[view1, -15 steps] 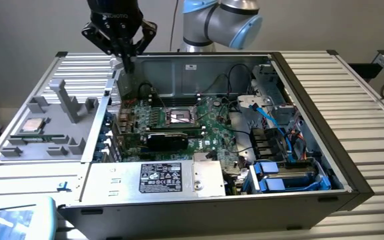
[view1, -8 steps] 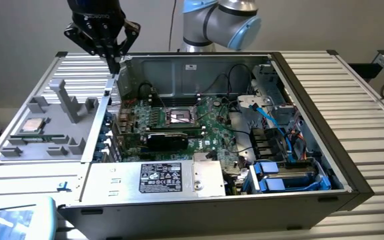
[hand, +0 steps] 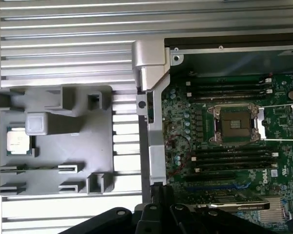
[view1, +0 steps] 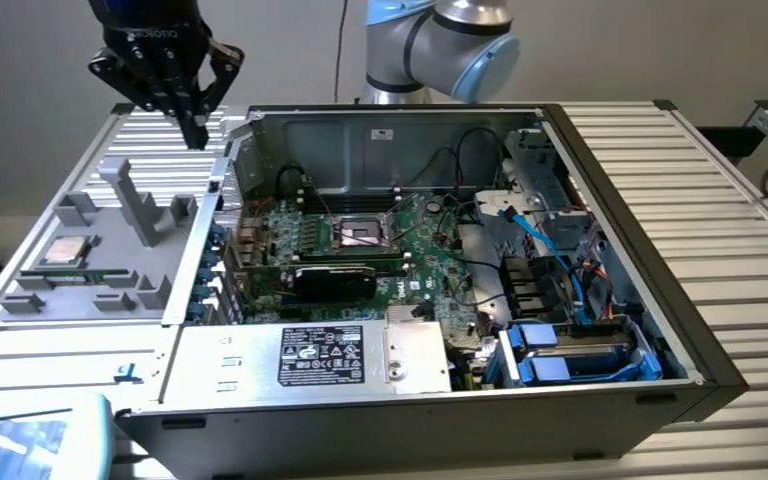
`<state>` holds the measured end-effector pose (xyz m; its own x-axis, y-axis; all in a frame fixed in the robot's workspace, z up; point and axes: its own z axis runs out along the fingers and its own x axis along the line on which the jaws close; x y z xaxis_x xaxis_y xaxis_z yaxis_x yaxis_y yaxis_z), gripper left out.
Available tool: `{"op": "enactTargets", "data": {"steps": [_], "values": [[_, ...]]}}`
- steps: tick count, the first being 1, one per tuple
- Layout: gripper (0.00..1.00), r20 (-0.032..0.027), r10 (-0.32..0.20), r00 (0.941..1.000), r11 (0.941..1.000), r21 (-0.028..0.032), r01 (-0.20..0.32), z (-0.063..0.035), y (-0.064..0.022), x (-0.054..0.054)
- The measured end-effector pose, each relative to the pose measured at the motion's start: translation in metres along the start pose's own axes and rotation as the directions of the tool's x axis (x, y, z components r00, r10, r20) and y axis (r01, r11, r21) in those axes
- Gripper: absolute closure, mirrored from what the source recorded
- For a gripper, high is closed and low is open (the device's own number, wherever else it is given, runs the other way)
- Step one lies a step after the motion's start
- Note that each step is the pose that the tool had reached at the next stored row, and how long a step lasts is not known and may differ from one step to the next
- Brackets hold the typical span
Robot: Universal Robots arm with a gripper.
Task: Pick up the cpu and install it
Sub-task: 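Reach for the cpu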
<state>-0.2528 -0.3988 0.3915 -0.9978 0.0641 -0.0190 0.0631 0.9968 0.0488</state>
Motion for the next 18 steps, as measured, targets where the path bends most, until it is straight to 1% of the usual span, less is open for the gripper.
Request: {"op": "enactTargets", "data": {"steps": [7,18], "values": [[0.88,-0.0001,-0.001,1.0000,1.0000,0.0000,0.001,0.0006,-0.0018,0.028],[0.88,-0.0002,-0.005,1.0000,1.0000,0.0000,0.005,0.0034,-0.0045,0.067]]}}
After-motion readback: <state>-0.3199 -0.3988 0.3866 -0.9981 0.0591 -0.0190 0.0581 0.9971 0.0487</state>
